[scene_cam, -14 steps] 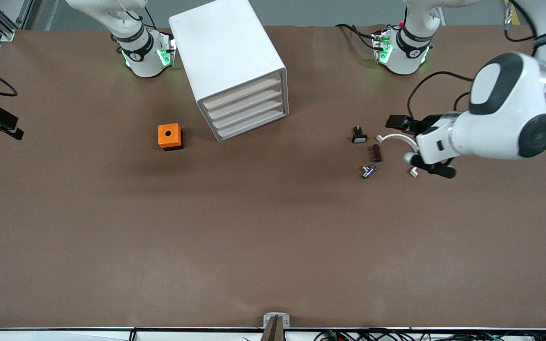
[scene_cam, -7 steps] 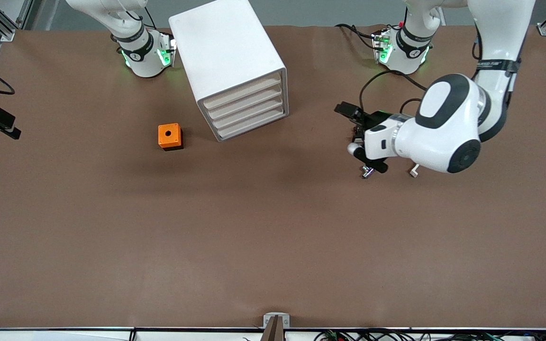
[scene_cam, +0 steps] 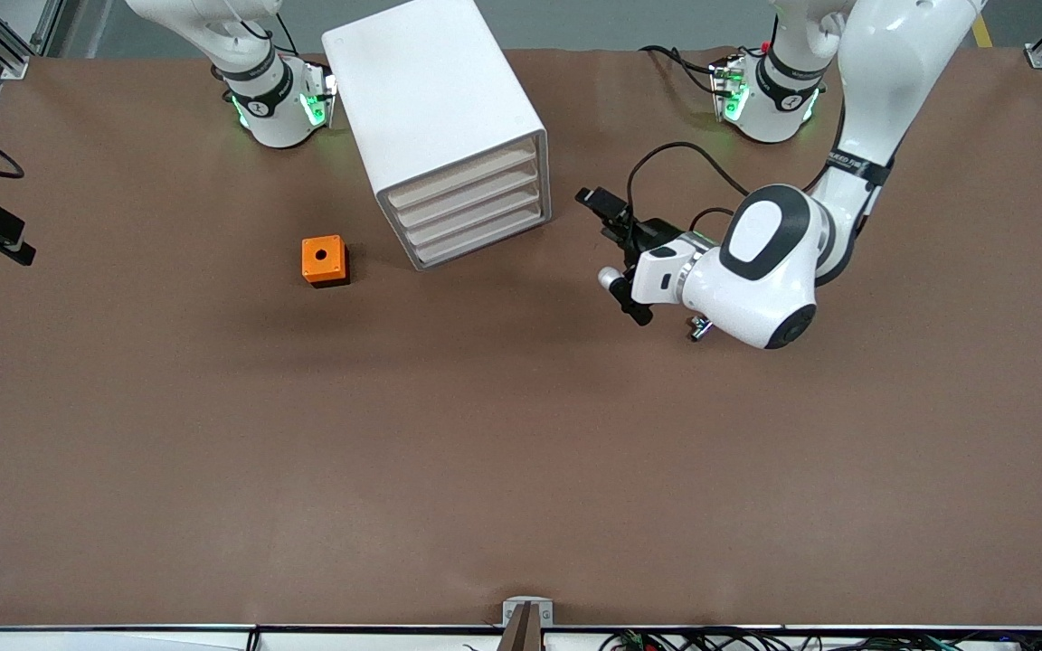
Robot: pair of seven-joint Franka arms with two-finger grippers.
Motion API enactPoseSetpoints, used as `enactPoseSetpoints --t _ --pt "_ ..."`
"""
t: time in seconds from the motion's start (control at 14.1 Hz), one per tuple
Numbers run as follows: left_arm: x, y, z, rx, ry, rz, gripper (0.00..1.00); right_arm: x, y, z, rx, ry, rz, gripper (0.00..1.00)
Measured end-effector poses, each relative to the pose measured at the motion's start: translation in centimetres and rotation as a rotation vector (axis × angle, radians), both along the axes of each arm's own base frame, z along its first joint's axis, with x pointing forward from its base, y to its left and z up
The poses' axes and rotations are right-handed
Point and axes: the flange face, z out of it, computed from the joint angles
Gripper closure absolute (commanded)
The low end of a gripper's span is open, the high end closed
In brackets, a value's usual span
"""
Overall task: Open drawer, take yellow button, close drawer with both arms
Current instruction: 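Reach the left gripper toward the white cabinet's drawer handle, then grasp the drawer handle with the left gripper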
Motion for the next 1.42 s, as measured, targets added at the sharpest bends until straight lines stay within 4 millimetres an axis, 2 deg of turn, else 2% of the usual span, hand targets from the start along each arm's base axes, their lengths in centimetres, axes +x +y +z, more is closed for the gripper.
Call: enactPoseSetpoints --t 0.28,0.57,0.71,0.92,0.99,1.13,1.28,1.42 --pt "-3.2 -3.7 -2.4 -0.123 0.014 0.035 0.0 0.3 0.0 -0.5 0.0 0.008 0.003 0.0" --pt "-5.4 -4.2 -6.0 -0.232 0.019 0.041 0.0 0.4 0.1 -0.6 -0.003 0.01 0.022 0.0" --pt "-5.9 -4.8 -6.7 -0.249 0.024 0.053 0.0 0.4 0.5 -0.4 -0.004 0.006 0.031 0.0" --pt "-7.8 -7.8 -7.0 -0.28 0.002 0.075 0.0 0.6 2.4 -0.1 -0.002 0.002 0.039 0.0" --pt "-8.6 -8.8 -7.3 -0.288 -0.009 0.079 0.03 0.5 2.8 -0.2 0.0 0.005 0.016 0.0" --pt "-9.6 -9.8 -8.4 -0.313 -0.026 0.085 0.15 0.5 3.7 -0.2 0.004 0.011 -0.019 0.0" --pt "-9.9 -10.0 -9.6 -0.339 -0.03 0.094 0.21 0.6 5.2 -0.3 0.007 0.014 -0.039 0.0" --pt "-10.0 -10.1 -10.2 -0.348 -0.026 0.102 0.22 0.6 6.6 -0.4 0.009 0.016 -0.048 0.0"
